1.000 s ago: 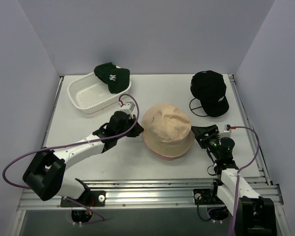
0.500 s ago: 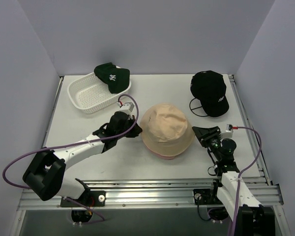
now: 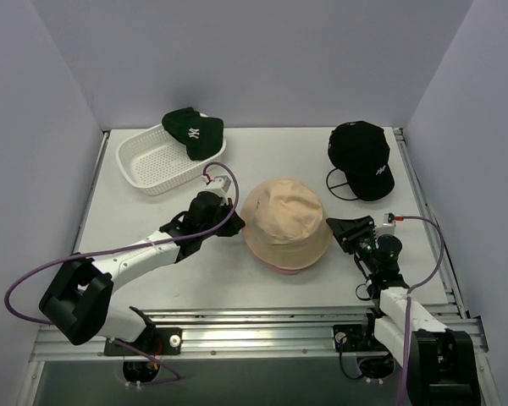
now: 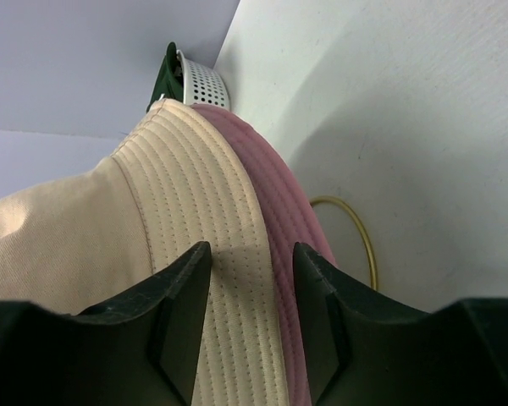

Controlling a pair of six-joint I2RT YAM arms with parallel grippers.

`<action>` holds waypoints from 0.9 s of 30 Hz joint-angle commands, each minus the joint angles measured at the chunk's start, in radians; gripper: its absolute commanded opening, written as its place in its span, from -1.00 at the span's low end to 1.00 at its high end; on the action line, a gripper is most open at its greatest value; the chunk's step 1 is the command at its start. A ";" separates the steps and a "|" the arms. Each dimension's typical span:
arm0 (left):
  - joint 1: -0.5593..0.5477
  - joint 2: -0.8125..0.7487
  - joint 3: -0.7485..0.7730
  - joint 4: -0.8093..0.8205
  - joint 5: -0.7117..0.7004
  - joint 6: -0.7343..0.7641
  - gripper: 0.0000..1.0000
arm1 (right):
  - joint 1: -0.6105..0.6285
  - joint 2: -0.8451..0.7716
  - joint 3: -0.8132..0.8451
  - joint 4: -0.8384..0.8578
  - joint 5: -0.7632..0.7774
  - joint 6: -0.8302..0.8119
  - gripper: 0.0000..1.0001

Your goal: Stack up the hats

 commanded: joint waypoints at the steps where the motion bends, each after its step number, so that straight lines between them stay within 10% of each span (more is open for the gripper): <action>1: -0.010 0.001 0.012 0.012 -0.017 -0.001 -0.95 | 0.005 0.011 -0.116 0.107 0.009 -0.006 -0.25; 10: -0.010 0.000 0.008 0.007 -0.027 0.002 -0.95 | 0.005 -0.051 -0.118 0.041 0.051 -0.004 -1.00; 27: -0.010 0.050 -0.014 0.073 -0.017 -0.004 -0.95 | 0.050 0.286 -0.052 0.104 0.153 -0.170 -1.00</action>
